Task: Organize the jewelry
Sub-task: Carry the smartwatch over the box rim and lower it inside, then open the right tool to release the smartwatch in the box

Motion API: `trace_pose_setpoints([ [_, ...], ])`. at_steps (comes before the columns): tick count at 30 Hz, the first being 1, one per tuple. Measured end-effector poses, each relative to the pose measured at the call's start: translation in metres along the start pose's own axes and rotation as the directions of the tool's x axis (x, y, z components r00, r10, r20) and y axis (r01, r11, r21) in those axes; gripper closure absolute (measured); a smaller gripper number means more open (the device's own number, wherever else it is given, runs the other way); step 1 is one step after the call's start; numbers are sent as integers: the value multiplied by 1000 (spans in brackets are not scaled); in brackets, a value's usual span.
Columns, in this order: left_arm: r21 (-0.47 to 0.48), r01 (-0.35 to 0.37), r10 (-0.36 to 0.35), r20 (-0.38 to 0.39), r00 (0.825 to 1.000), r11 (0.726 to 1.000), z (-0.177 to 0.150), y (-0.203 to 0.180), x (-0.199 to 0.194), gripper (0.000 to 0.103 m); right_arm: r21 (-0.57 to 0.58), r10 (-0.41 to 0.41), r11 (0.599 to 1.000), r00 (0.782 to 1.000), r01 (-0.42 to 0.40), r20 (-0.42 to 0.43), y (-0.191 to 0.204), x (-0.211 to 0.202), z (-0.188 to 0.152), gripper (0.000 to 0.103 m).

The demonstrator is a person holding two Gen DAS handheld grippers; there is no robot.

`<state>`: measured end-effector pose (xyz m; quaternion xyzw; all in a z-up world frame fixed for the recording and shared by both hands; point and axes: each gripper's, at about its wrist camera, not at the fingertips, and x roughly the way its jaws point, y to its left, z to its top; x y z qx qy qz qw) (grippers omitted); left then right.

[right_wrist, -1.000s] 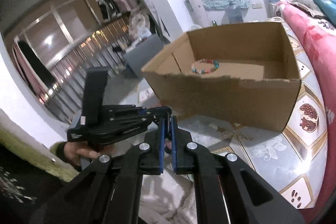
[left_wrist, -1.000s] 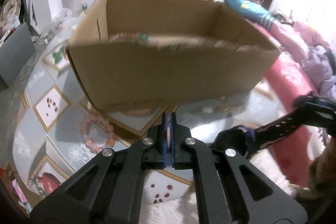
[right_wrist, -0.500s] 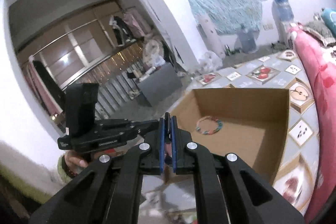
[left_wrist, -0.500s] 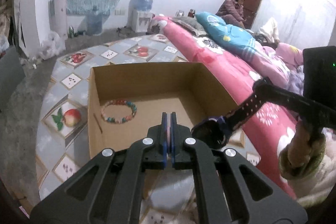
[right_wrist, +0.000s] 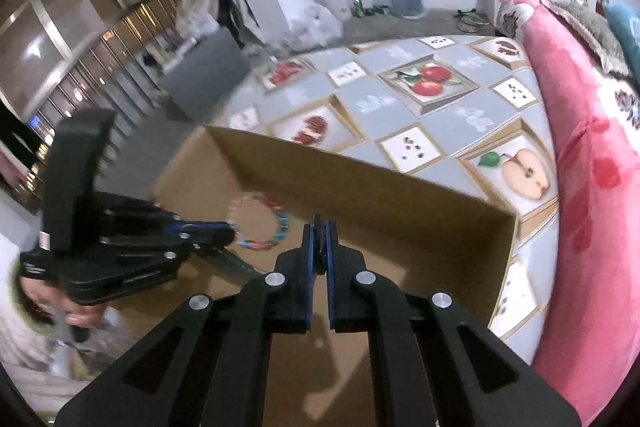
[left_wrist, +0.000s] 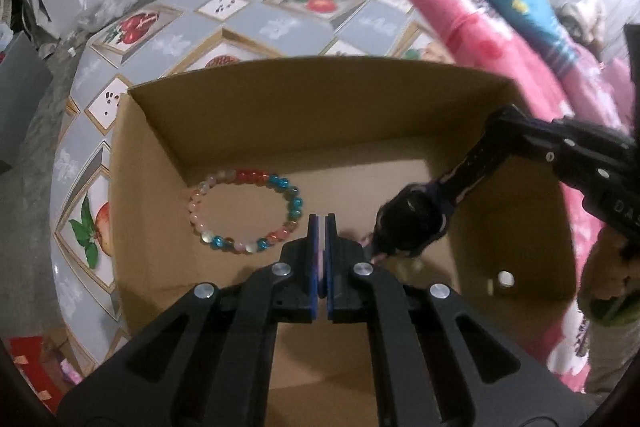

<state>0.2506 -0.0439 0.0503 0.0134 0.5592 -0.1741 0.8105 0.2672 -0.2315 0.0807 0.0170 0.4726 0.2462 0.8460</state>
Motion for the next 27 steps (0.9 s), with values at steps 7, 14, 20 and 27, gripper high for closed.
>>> trace_pose_setpoints([
  [7, -20, -37, 36, -49, 998, 999, 5, 7, 17, 72, 34, -96, 995, 992, 99, -81, -21, 21, 6, 96],
  [14, -45, -35, 34, -16, 999, 998, -1, 11, 3, 55, 62, -105, 992, 994, 105, -12, -26, -6, 7, 96],
  [20, -47, 8, -2, 110, 994, 999, -13, 12, -40, 39, 108, -82, 991, 995, 75, 60, -27, -41, -2, 81],
  [27, -23, 38, -29, 312, 950, 999, -61, 18, -113, 21, 80, -57, 996, 980, 43, 191, 4, -107, -41, 59],
])
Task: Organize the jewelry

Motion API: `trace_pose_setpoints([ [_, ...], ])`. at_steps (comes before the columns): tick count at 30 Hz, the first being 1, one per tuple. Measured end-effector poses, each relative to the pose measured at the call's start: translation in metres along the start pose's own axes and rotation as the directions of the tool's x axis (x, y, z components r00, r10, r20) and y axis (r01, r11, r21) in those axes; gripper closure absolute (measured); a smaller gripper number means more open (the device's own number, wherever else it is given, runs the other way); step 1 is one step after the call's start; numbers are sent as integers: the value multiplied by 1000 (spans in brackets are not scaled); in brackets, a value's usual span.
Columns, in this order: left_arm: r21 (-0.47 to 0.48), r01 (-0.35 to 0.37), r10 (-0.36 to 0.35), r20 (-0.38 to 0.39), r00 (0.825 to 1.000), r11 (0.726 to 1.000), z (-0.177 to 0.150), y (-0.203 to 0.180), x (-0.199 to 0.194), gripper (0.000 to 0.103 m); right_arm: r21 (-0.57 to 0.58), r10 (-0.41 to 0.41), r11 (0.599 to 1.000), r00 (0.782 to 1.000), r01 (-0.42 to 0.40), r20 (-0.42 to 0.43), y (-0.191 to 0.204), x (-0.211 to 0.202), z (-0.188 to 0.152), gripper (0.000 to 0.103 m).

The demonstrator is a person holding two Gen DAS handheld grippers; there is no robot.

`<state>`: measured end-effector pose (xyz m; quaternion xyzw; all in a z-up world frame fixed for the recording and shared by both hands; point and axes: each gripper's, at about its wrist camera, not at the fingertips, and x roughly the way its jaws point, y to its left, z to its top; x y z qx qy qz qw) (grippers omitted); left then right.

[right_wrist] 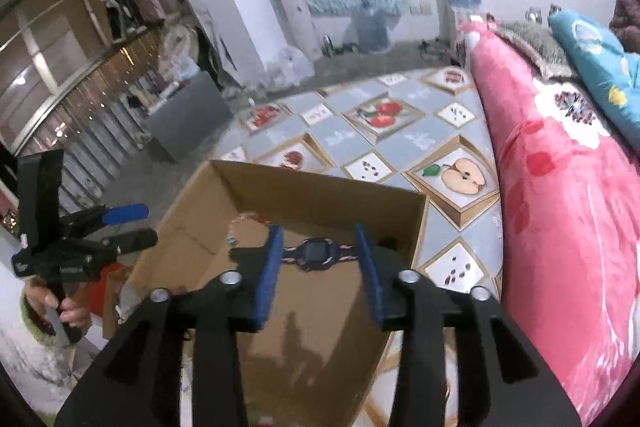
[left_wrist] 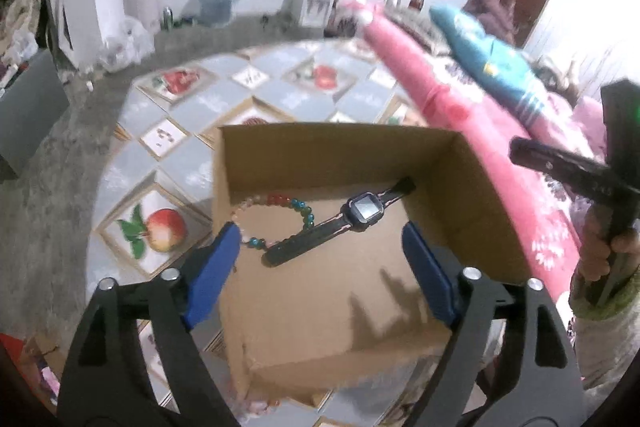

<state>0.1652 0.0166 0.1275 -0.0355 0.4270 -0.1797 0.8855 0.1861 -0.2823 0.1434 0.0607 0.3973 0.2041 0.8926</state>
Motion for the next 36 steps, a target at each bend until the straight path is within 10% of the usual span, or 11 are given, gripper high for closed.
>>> trace_pose_setpoints([
  [10, -76, -84, 96, 186, 978, 994, -99, 28, -82, 15, -148, 30, 989, 993, -13, 113, 65, -74, -114, 19],
  [17, -63, -109, 112, 45, 993, 992, -168, 15, -43, 15, -76, -70, 995, 996, 67, -50, 72, -26, -193, 17],
  [23, 39, -161, 164, -72, 984, 986, -194, -16, 13, 15, 47, -229, 969, 955, 242, -190, 49, 26, -223, 17],
  [36, 155, -244, 255, -58, 965, 957, -207, -38, 48, 7, -23, -353, 934, 907, 357, -228, 45, 54, -233, 6],
])
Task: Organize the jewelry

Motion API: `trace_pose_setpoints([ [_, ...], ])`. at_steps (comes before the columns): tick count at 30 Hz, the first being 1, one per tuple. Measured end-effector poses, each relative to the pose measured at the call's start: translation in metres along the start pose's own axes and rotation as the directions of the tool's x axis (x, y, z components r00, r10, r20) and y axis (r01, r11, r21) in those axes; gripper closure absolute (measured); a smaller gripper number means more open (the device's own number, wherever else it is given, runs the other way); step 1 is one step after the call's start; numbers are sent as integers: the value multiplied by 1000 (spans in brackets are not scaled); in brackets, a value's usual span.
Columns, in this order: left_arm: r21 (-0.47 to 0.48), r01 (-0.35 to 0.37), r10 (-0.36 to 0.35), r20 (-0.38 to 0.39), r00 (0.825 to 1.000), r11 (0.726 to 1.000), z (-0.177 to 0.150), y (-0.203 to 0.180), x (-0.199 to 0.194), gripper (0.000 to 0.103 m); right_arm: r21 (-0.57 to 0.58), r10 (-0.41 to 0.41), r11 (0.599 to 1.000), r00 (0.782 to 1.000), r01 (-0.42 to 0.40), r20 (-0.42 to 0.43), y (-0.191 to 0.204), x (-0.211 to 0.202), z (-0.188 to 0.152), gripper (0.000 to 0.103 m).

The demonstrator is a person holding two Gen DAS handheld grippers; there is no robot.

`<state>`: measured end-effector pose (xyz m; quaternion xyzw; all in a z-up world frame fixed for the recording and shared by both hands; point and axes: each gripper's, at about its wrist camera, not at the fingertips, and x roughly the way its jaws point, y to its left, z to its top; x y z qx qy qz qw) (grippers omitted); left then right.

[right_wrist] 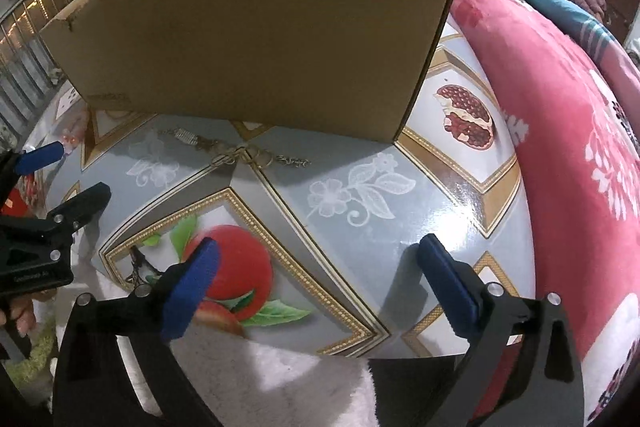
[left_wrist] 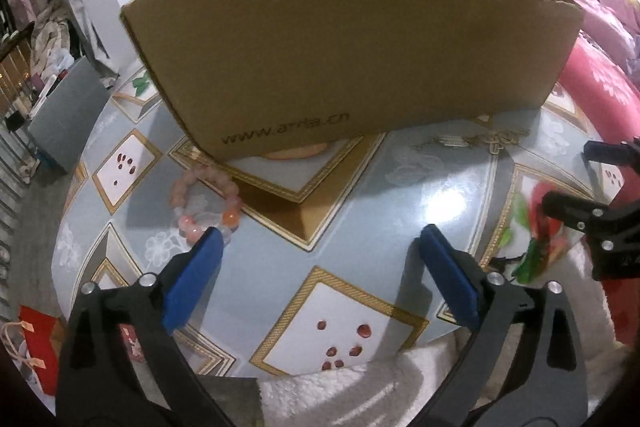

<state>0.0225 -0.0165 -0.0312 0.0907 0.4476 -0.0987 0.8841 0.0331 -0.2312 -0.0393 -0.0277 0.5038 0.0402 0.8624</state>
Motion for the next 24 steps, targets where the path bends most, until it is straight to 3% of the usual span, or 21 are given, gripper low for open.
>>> trace_pose_setpoints([
  [4, -57, 40, -40, -6, 999, 998, -3, 9, 2, 7, 6, 14, 1000, 1000, -14, -16, -4, 2, 4, 6],
  [11, -47, 47, -48, -17, 999, 998, -2, 11, 4, 7, -25, 31, 999, 999, -31, -13, -13, 2, -2, 6],
  [15, -45, 51, -51, -5, 999, 998, -1, 15, 6, 7, 39, 106, 993, 994, -107, 36, -25, -17, 4, 6],
  [19, -47, 51, -51, 6, 999, 998, -2, 16, 7, 7, 49, 270, 959, 955, -277, 125, -20, -31, 17, 9],
  [24, -47, 48, -47, 17, 999, 998, -6, 10, 2, 7, 35, 452, 887, 882, -460, 132, -6, -30, 33, 42],
])
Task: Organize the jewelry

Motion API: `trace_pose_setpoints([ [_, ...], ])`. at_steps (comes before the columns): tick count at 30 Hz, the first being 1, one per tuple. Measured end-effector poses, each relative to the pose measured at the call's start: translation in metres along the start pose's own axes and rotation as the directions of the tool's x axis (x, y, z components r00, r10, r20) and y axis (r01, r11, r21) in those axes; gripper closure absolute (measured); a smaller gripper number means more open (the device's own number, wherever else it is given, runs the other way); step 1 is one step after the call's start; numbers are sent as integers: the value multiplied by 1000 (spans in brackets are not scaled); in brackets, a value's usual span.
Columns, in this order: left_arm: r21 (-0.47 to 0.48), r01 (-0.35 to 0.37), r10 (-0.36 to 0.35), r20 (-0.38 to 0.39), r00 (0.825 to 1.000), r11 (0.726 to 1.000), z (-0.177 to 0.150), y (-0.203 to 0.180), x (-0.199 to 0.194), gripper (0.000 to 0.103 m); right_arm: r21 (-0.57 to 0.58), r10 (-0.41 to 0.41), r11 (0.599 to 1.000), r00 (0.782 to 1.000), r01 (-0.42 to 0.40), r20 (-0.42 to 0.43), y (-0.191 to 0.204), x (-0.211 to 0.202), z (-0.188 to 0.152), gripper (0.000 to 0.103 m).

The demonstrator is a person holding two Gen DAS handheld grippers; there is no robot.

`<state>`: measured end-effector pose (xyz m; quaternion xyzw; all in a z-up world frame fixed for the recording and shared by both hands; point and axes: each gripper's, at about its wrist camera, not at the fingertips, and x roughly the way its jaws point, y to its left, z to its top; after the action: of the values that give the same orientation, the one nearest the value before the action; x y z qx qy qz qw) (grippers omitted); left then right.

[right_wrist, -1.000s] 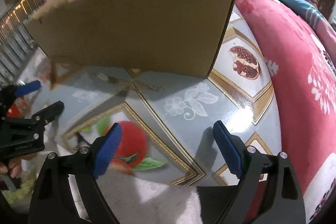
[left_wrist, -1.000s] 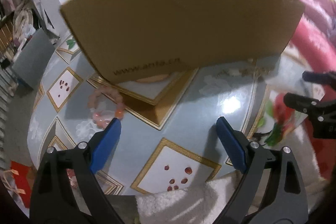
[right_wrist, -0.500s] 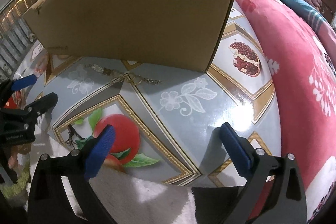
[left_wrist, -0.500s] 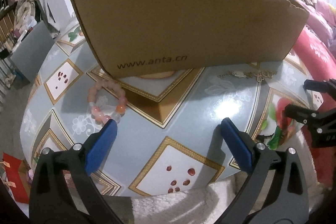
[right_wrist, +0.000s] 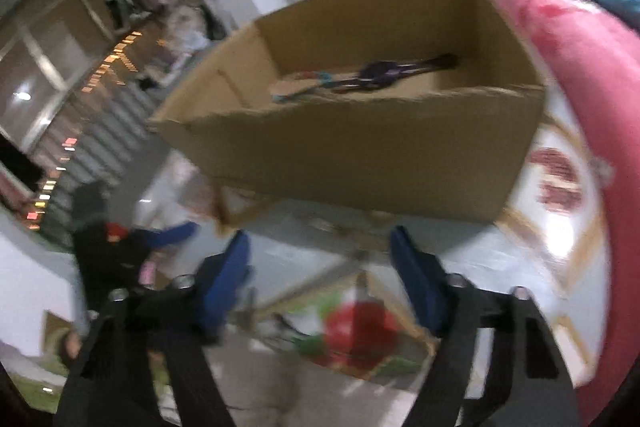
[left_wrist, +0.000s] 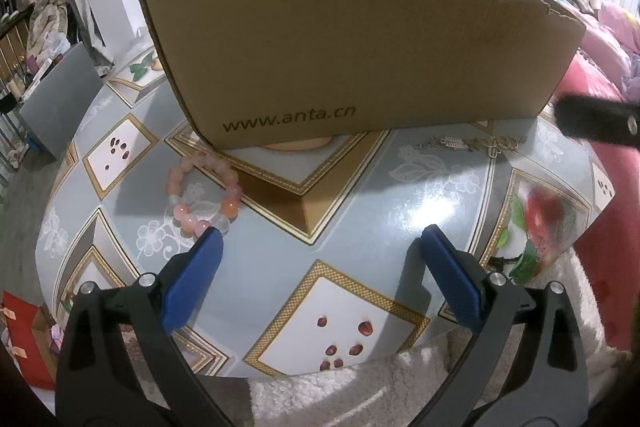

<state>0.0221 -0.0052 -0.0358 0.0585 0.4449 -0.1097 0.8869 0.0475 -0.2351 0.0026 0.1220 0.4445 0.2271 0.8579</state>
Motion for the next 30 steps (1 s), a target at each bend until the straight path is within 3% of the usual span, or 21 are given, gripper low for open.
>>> trace_pose_setpoints([
  [4, 1, 0, 0, 15, 1000, 1000, -3, -2, -2, 7, 11, 113, 994, 993, -112, -34, 12, 13, 11, 57],
  [9, 1, -1, 1, 16, 1000, 1000, -4, -3, -4, 7, 18, 122, 992, 992, -122, -2, 17, 21, 29, 67],
  [14, 4, 0, 0, 14, 1000, 1000, -5, -4, -5, 7, 68, 171, 983, 985, -171, 4, 13, 26, 36, 71],
  [23, 13, 4, -4, 17, 1000, 1000, -6, -5, -6, 7, 66, 128, 989, 990, -131, 55, 14, 32, 40, 71],
  [30, 22, 11, -11, 11, 1000, 1000, -5, -5, -6, 7, 72, 141, 987, 987, -147, 83, 9, 30, 35, 71],
])
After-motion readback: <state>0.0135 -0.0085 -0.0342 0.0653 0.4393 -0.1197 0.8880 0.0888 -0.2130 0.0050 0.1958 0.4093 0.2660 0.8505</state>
